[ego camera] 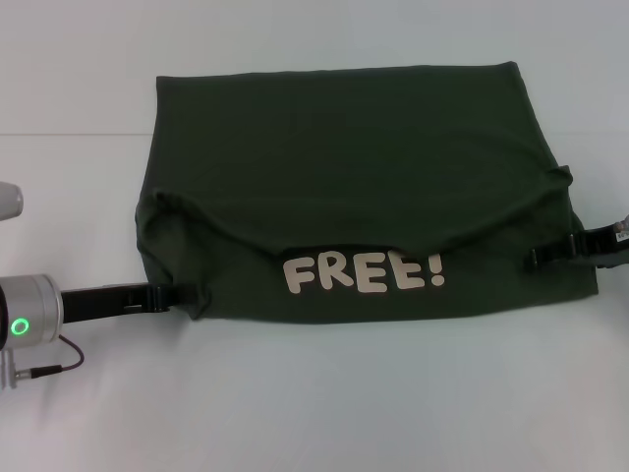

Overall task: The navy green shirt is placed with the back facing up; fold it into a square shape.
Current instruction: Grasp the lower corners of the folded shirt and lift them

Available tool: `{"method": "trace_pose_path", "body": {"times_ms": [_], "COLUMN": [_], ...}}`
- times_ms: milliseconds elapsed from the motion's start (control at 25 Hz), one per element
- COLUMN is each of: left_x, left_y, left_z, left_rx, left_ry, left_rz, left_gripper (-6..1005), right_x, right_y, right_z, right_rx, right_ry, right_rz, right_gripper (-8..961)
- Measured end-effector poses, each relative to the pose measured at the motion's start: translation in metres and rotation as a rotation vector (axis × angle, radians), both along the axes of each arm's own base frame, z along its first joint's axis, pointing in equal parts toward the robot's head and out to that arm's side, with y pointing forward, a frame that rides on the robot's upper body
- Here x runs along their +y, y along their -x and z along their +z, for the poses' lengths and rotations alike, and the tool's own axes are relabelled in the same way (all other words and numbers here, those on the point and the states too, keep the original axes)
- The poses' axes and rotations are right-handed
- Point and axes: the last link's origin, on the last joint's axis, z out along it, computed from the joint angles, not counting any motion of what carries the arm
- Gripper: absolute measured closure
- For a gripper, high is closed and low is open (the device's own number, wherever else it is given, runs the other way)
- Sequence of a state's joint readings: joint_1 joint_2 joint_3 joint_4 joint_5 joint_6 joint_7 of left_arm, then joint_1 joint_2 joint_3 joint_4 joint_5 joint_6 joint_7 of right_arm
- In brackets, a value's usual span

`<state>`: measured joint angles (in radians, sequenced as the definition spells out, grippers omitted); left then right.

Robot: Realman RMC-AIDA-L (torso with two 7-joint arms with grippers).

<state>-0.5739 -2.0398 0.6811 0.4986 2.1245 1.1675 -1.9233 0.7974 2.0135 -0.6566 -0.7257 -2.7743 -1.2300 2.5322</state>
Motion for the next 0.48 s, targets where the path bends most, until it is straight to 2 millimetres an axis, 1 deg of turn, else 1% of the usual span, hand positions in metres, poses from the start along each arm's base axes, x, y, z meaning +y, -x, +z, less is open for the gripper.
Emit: {"method": "trace_pose_path", "body": {"times_ms": [240,440,480], "left_x": [0.0000,-0.0002,-0.0002], "left_y": [-0.0001,-0.0001,-0.0002], "left_z": [-0.0001,-0.0004,-0.0006], "left_rx": [0.000,0.001,0.000], "left_ry": [0.000,0.000,0.000], "left_rz": [-0.001,-0.002,-0.002], "left_gripper": [970,969,969], "right_x": [0.0009,-0.0002,-0.0001], "right_y": [-0.0001,-0.0019,-0.0020], "right_z": [-0.0018,-0.0023,-0.0022], "right_rx": [0.001,-0.003,-0.003], "right_ry": [-0.013,-0.012,-0.013], "right_rz": [-0.005,-0.003,-0.003], "right_gripper": [154,398,421]}}
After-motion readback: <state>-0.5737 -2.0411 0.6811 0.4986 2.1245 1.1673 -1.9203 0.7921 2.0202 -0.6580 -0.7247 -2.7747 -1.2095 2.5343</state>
